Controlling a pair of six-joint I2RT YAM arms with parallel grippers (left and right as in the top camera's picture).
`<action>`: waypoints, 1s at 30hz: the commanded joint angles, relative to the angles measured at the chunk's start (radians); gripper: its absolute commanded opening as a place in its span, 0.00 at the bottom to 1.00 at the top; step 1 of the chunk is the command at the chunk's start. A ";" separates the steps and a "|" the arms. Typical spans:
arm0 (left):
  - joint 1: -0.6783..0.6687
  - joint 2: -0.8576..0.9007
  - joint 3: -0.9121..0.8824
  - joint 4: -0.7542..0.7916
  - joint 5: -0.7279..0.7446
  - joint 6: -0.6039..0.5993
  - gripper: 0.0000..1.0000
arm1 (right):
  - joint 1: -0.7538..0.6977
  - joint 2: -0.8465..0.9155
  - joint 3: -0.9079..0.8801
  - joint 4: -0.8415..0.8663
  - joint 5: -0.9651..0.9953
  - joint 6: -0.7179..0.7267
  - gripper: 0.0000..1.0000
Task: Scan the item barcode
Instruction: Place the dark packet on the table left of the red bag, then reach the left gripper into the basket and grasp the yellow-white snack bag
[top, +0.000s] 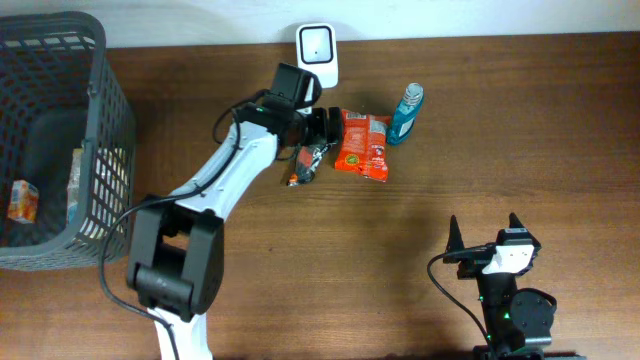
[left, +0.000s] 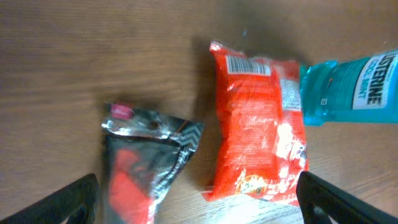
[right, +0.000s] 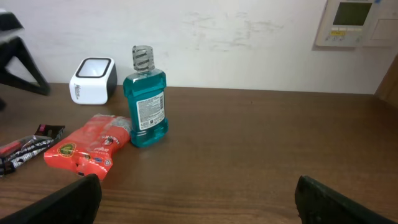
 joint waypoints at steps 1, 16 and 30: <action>0.092 -0.235 0.145 -0.126 -0.014 0.185 1.00 | -0.006 -0.007 -0.008 -0.003 0.012 0.009 0.98; 0.950 -0.422 0.286 -0.397 -0.067 0.439 0.76 | -0.006 -0.007 -0.008 -0.003 0.012 0.009 0.98; 0.948 0.031 0.286 -0.610 0.021 0.544 0.75 | -0.006 -0.007 -0.008 -0.003 0.012 0.009 0.98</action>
